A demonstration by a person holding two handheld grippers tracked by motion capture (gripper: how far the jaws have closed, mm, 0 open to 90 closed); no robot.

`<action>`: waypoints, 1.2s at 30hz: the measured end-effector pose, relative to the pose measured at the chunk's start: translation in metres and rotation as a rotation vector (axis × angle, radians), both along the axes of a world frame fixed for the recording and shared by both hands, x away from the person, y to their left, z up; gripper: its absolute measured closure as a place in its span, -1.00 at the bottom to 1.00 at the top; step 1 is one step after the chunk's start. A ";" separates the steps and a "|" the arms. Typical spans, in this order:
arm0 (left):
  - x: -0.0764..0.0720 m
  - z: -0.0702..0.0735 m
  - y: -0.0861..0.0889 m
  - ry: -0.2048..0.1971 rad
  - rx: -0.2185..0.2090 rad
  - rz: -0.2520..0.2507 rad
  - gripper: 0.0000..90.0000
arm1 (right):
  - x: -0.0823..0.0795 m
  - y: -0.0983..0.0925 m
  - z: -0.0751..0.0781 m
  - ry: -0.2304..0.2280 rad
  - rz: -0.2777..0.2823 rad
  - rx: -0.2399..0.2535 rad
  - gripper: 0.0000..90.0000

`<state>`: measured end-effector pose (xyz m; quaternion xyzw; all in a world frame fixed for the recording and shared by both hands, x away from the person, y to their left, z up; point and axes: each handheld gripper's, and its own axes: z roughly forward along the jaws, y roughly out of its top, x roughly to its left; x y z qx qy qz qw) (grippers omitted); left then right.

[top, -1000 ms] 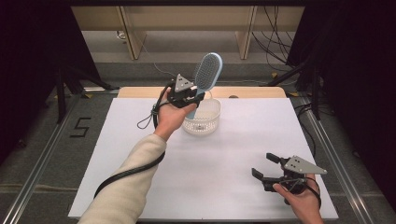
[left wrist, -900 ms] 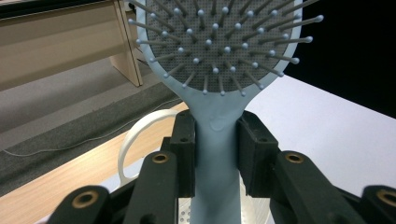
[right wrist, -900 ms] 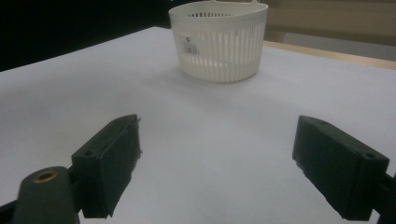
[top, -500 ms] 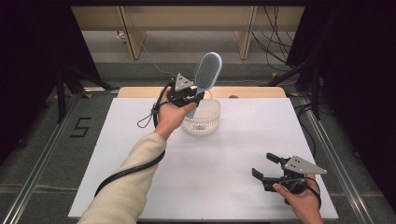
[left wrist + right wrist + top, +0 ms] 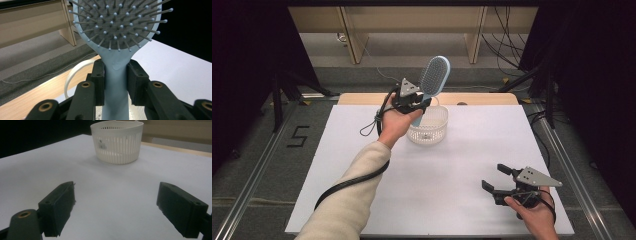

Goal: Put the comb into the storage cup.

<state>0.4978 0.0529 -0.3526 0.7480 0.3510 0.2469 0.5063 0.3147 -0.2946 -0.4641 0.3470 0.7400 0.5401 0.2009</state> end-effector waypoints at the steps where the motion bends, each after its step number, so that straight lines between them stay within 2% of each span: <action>1: 0.000 0.000 0.000 0.001 -0.001 -0.001 0.55 | 0.000 0.000 0.000 0.000 0.000 0.000 -0.65; 36: 0.011 -0.007 -0.004 -0.005 0.014 0.003 0.55 | 0.001 -0.001 0.000 -0.003 0.002 0.000 -0.65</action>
